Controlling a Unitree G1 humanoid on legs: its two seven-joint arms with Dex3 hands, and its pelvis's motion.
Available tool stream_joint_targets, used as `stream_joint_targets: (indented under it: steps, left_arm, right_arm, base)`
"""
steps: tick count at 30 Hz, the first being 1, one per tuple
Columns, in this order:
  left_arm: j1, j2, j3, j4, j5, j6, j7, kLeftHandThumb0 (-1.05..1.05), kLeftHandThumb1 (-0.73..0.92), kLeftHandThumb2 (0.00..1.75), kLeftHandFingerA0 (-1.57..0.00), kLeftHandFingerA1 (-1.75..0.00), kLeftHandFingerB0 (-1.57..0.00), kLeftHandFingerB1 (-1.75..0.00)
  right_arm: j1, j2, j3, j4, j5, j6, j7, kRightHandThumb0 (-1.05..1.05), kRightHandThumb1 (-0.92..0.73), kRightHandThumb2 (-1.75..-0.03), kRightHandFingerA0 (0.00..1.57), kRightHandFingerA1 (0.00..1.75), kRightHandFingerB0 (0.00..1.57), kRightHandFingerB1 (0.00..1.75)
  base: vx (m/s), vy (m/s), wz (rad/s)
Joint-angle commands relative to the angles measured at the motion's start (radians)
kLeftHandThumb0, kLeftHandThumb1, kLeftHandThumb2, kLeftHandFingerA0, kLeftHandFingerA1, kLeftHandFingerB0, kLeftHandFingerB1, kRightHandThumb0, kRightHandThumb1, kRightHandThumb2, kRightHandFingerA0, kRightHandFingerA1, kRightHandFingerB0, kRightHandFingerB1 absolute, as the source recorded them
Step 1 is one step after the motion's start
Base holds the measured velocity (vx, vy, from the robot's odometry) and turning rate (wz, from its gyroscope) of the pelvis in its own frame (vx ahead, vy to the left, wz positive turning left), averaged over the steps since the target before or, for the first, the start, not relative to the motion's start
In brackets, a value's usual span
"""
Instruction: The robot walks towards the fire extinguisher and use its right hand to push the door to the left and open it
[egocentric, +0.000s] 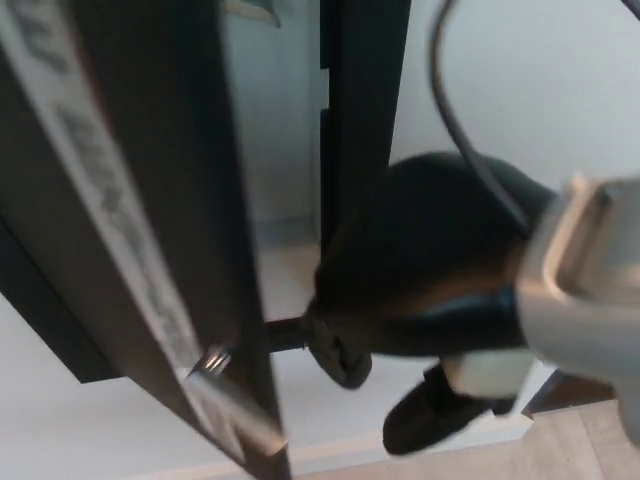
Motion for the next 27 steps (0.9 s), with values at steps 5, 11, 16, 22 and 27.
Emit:
stream_joint_targets:
  steps: [5, 11, 16, 22, 27]
  left_arm:
    - [-0.044, -0.012, -0.036, 0.009, 0.030, 0.021, -0.006, -0.62, 0.55, 0.57, -0.40, -0.52, -0.31, -0.34]
    - [-0.070, -0.025, -0.057, 0.010, 0.042, 0.019, -0.023, -0.56, 0.54, 0.56, -0.39, -0.49, -0.30, -0.34]
    - [-0.085, -0.031, -0.068, -0.001, 0.042, 0.009, -0.042, -0.61, 0.44, 0.80, -0.33, -0.56, -0.29, -0.46]
    - [-0.098, -0.066, -0.105, -0.016, 0.060, -0.008, -0.045, -0.63, 0.56, 0.58, -0.33, -0.55, -0.38, -0.34]
    - [-0.097, -0.073, -0.128, -0.023, 0.067, -0.026, -0.054, -0.62, 0.53, 0.57, -0.40, -0.57, -0.34, -0.36]
  right_arm:
    - [0.128, 0.091, 0.010, -0.107, -0.193, 0.061, 0.054, -0.82, -0.76, -0.63, 0.85, 0.96, 0.47, 0.45]
    - [0.217, 0.238, 0.095, -0.077, -0.331, 0.034, 0.046, -0.78, -0.73, -0.62, 0.85, 1.02, 0.50, 0.45]
    - [0.276, 0.327, 0.134, -0.050, -0.390, 0.005, 0.024, -0.79, -0.71, -0.61, 0.89, 1.11, 0.52, 0.48]
    - [0.351, 0.405, 0.167, -0.024, -0.476, -0.053, 0.044, -0.77, -0.73, -0.62, 0.87, 1.06, 0.47, 0.43]
    - [0.435, 0.325, 0.042, -0.101, -0.448, -0.119, 0.060, -0.76, -0.73, -0.62, 0.73, 0.88, 0.46, 0.43]
  base:
    - [0.00, 0.000, 0.00]
    - [0.00, 0.000, 0.00]
    - [0.00, 0.000, 0.00]
    - [0.00, 0.000, 0.00]
    - [0.00, 0.000, 0.00]
